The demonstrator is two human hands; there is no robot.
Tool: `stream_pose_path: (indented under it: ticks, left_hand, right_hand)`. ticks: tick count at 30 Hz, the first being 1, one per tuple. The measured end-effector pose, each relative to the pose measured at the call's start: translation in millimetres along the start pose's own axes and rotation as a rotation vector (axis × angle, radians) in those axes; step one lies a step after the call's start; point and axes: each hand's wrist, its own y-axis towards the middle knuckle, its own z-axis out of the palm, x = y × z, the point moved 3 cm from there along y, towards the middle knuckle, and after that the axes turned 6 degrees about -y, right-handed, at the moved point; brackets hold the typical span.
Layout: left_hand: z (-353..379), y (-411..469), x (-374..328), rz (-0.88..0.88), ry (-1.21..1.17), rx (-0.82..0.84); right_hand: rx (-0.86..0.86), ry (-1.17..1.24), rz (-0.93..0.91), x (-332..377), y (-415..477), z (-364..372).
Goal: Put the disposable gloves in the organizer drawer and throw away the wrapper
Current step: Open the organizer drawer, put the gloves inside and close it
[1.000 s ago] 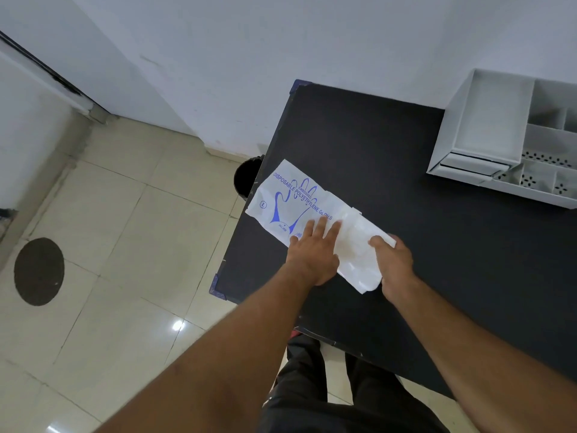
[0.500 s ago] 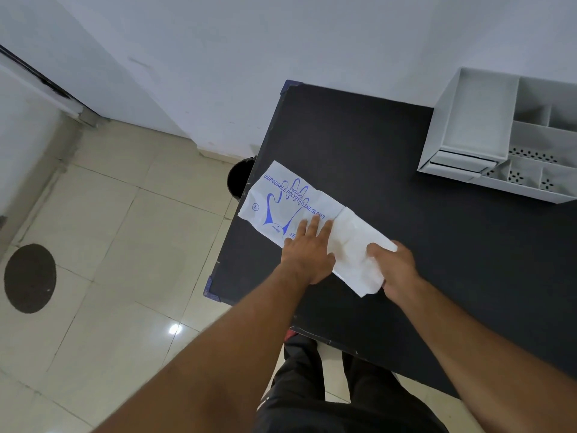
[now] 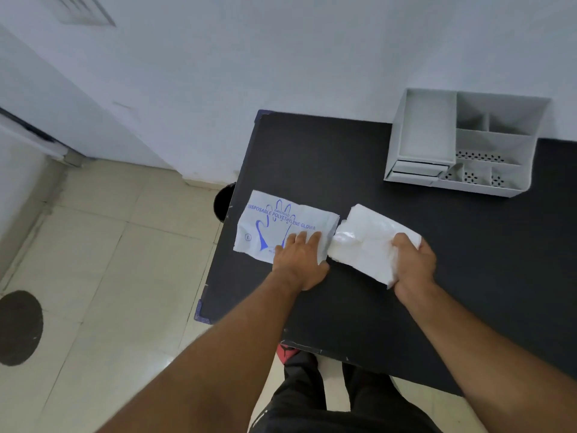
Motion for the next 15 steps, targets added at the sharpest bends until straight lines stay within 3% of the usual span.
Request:
stream_pose_path:
  ticks: [4, 8, 10, 11, 15]
  left_hand:
    - [-2.4, 0.7, -10.6, -0.071, 0.079, 0.131]
    - [-13.1, -1.8, -34.9, -0.025, 0.028, 0.005]
    - [-15.5, -1.6, -55.2, 0.007, -0.227, -0.088]
    - [-17.1, -1.8, -63.4, -0.036, -0.468, -0.078]
    - [-16.9, -4.7, -103.2, -0.238, -1.337, 0.202]
  right_hand:
    - [-0.015, 0.104, 0.004, 12.2, 0.2, -20.5]
    - [0.039, 0.256, 0.039, 17.2, -1.0, -35.3]
    - [0.078, 0.342, 0.067, 17.4, -3.9, -42.2]
    - [0.099, 0.373, 0.075, 16.8, -4.6, -42.8]
    - [0.161, 0.452, 0.085, 23.7, -7.9, -48.6]
